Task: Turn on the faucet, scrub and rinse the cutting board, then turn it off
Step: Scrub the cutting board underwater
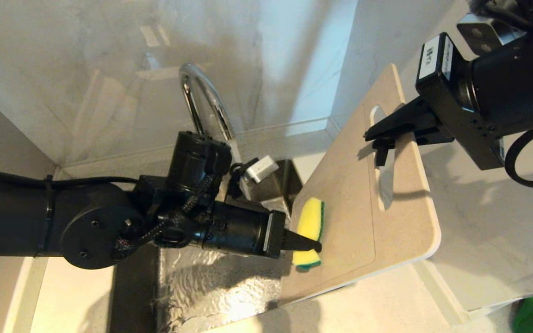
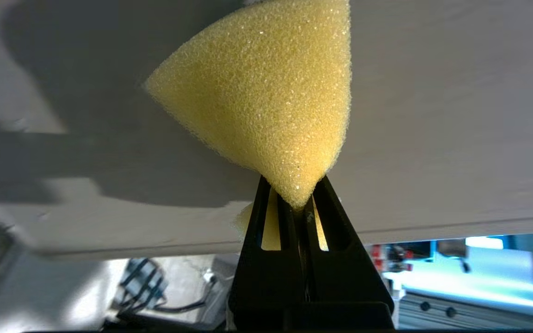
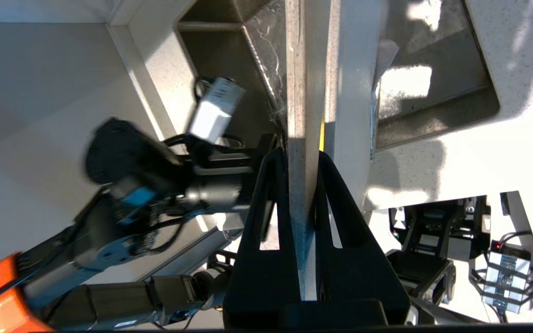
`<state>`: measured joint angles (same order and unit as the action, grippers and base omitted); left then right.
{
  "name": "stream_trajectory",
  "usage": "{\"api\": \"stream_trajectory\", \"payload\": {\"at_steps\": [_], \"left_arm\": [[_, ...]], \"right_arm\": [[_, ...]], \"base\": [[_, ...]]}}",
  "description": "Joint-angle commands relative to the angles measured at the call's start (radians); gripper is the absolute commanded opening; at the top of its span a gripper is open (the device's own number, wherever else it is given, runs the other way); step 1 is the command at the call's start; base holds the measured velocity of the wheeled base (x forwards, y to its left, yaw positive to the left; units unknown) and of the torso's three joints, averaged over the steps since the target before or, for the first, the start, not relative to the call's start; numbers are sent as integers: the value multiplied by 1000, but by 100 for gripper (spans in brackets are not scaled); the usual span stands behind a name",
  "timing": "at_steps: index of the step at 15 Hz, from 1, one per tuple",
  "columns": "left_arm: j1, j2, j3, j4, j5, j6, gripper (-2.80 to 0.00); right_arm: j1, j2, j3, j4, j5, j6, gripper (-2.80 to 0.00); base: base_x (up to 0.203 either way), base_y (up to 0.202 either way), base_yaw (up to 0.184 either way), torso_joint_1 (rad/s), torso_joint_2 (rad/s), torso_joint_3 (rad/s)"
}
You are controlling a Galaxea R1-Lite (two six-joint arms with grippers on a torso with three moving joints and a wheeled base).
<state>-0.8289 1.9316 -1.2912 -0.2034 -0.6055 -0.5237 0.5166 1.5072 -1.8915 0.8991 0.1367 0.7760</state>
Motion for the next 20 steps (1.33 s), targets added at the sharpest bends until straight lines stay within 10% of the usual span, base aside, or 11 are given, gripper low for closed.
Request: {"api": "stream_trajectory", "payload": {"at_steps": [1, 11, 20], "left_arm": [[12, 12, 45, -2, 1, 3, -280], [185, -37, 270, -91, -3, 68, -280], [156, 69, -477, 241, 20, -79, -280]], "right_arm": [[0, -4, 0, 6, 1, 3, -280], [2, -5, -3, 2, 3, 5, -280], [5, -19, -1, 3, 12, 6, -280]], "base": [[0, 0, 0, 0, 0, 0], [0, 0, 0, 0, 0, 0], [0, 0, 0, 0, 0, 0]]}}
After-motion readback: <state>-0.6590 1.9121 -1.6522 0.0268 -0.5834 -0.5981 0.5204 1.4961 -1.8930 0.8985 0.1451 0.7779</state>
